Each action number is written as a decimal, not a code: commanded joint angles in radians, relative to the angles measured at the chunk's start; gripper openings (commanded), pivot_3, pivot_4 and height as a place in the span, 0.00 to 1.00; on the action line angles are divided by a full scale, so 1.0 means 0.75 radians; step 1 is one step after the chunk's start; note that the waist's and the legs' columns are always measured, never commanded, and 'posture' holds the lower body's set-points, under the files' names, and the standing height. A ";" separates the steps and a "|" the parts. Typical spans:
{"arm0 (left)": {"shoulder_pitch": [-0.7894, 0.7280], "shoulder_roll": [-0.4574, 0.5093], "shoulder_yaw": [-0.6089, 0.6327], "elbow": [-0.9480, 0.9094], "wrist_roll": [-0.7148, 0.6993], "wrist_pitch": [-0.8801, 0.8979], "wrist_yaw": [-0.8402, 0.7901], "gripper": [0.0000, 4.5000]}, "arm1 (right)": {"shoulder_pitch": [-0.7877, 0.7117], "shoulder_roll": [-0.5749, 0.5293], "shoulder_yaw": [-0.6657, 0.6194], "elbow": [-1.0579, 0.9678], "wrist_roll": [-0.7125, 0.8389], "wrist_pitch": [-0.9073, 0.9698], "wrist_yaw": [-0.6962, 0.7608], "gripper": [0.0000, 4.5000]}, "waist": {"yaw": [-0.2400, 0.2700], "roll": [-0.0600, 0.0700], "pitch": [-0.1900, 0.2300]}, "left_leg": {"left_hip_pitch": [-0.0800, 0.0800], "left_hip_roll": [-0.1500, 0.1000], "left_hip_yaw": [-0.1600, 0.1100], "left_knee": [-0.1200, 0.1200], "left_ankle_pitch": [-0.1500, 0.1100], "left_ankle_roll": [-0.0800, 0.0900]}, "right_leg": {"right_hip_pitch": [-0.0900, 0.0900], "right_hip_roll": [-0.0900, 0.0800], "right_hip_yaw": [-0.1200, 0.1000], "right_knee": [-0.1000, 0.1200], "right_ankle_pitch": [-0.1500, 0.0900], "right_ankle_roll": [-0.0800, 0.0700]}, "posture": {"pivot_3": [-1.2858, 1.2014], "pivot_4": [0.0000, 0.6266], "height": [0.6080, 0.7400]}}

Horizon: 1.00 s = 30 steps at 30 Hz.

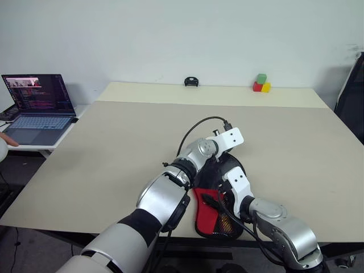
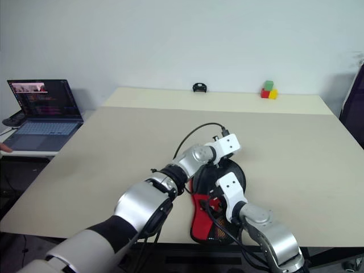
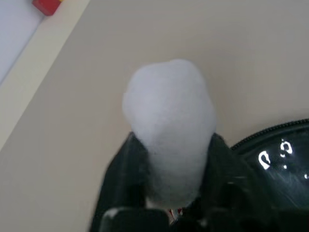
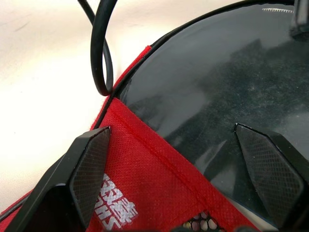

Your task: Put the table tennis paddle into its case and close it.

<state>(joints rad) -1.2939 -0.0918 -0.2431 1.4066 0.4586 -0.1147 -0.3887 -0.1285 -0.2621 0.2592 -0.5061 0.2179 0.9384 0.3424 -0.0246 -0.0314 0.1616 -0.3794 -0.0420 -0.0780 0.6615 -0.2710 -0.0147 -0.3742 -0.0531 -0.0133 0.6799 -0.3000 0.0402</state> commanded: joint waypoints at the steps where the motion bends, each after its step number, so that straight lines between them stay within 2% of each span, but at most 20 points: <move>1: 0.000 0.016 -0.013 -0.028 0.016 -0.022 -0.003 0.69 | 0.073 -0.010 0.082 0.152 0.018 0.134 0.015 1.00 | 0.000 0.000 0.000 | 0.000 0.000 0.000 0.000 0.000 0.000 | 0.000 0.000 0.000 0.000 0.000 0.000 | 0.52 0.24 1.00; 2: 0.001 0.019 -0.013 -0.029 0.015 -0.031 -0.007 0.76 | 0.068 -0.011 0.082 0.159 0.017 0.130 0.018 1.00 | 0.000 0.000 0.000 | 0.000 0.000 0.000 0.000 0.000 0.000 | 0.000 0.000 0.000 0.000 0.000 0.000 | 0.52 0.24 1.00; 10: -0.025 0.070 0.070 -0.048 -0.072 -0.138 -0.112 0.76 | 0.004 -0.018 0.082 0.242 0.006 0.090 0.051 1.00 | -0.009 0.000 -0.001 | 0.003 0.001 0.001 0.000 0.000 0.000 | 0.001 0.000 0.000 0.001 0.000 0.000 | 0.52 0.24 1.00; 18: -0.010 0.233 0.050 -0.069 -0.053 -0.300 -0.208 0.76 | -0.094 -0.014 0.062 0.378 -0.006 0.032 0.104 1.00 | -0.015 0.000 -0.001 | 0.020 0.003 0.002 -0.002 0.000 0.000 | 0.015 0.001 0.002 0.001 -0.001 0.002 | 0.52 0.24 1.00; 22: 0.019 0.259 0.071 -0.064 -0.080 -0.266 -0.257 0.76 | -0.116 -0.020 0.042 0.431 -0.008 -0.001 0.125 1.00 | -0.012 0.000 -0.002 | 0.021 0.003 0.002 -0.001 0.000 0.000 | 0.017 0.001 0.001 0.001 -0.001 0.002 | 0.52 0.24 1.00; 25: 0.022 0.241 0.098 -0.067 -0.116 -0.246 -0.314 0.96 | -0.118 -0.020 0.046 0.448 -0.014 -0.015 0.131 1.00 | -0.007 -0.001 -0.002 | 0.021 0.002 0.002 -0.001 0.000 0.000 | 0.018 0.001 0.001 0.000 -0.001 0.002 | 0.52 0.24 1.00; 26: 0.020 0.233 0.100 -0.069 -0.120 -0.246 -0.321 0.99 | -0.122 -0.022 0.045 0.458 -0.015 -0.021 0.135 1.00 | -0.007 -0.001 -0.002 | 0.021 0.002 0.002 -0.001 0.000 0.000 | 0.018 0.000 0.000 0.000 -0.001 0.002 | 0.52 0.24 1.00; 30: 0.002 0.199 0.117 -0.077 -0.152 -0.257 -0.343 0.99 | -0.137 -0.023 0.051 0.476 -0.024 -0.036 0.141 1.00 | -0.009 -0.001 -0.002 | 0.021 0.002 0.002 -0.001 0.000 0.000 | 0.018 0.000 0.001 0.000 -0.001 0.002 | 0.52 0.24 1.00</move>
<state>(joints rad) -1.2600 0.0639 -0.1788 1.3852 0.3708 -0.2922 -0.6437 -0.2723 -0.2656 0.2598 -0.2857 0.2184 0.8567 0.4535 -0.0316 -0.0323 0.1600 -0.3639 -0.0400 -0.0768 0.6604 -0.2709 -0.0148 -0.3604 -0.0529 -0.0128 0.6797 -0.3005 0.0419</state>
